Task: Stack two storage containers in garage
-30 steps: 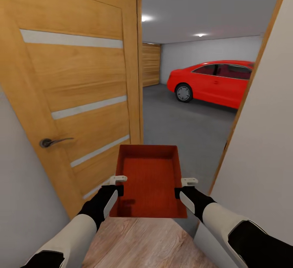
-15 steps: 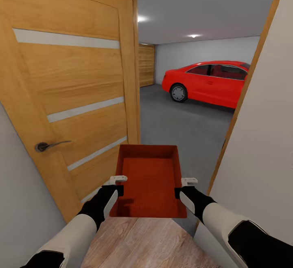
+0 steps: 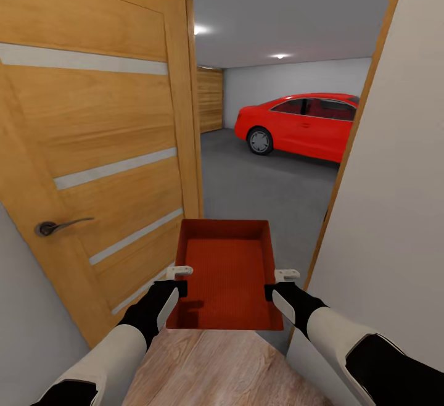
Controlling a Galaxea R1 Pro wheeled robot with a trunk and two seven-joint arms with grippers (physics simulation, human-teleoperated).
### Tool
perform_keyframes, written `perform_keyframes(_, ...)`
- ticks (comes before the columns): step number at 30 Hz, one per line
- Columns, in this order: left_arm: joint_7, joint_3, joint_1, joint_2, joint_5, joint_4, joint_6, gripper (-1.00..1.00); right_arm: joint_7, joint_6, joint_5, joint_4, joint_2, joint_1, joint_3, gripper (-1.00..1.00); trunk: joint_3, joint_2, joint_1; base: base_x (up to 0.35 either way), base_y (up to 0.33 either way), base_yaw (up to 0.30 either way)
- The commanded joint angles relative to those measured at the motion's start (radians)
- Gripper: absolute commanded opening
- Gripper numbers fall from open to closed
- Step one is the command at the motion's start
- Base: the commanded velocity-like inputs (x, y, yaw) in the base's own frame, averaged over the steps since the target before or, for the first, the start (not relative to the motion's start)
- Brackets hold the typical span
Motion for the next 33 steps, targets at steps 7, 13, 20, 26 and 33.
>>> perform_keyframes(7,0.011,-0.002,0.0,0.001,-0.008,0.0,0.01,-1.0,-0.015,0.008,0.029,-0.003,-0.01,-0.002,-0.025,-1.0,-0.002,-0.002,0.001,0.062,0.238,-0.001)
perform_keyframes(13,0.012,-0.002,0.0,0.001,-0.008,0.0,0.01,-1.0,-0.015,0.008,0.029,-0.003,-0.01,-0.002,-0.025,-1.0,-0.002,-0.002,0.001,0.075,0.216,-0.009)
perform_keyframes(20,0.012,-0.002,0.0,0.001,-0.008,0.0,0.009,-1.0,-0.016,0.008,0.029,-0.003,-0.01,-0.002,-0.025,-1.0,-0.002,-0.002,0.001,0.001,0.002,-0.23)
perform_keyframes(26,0.012,-0.002,0.0,0.001,-0.008,0.0,0.009,-1.0,-0.016,0.008,0.029,-0.003,-0.01,-0.002,-0.025,-1.0,-0.002,-0.002,0.001,0.0,0.0,-0.175)
perform_keyframes(33,0.012,-0.001,0.0,0.001,-0.008,0.0,0.009,-1.0,-0.016,0.008,0.029,-0.003,-0.01,-0.002,-0.025,-1.0,-0.002,-0.002,0.001,0.05,0.0,-0.015)
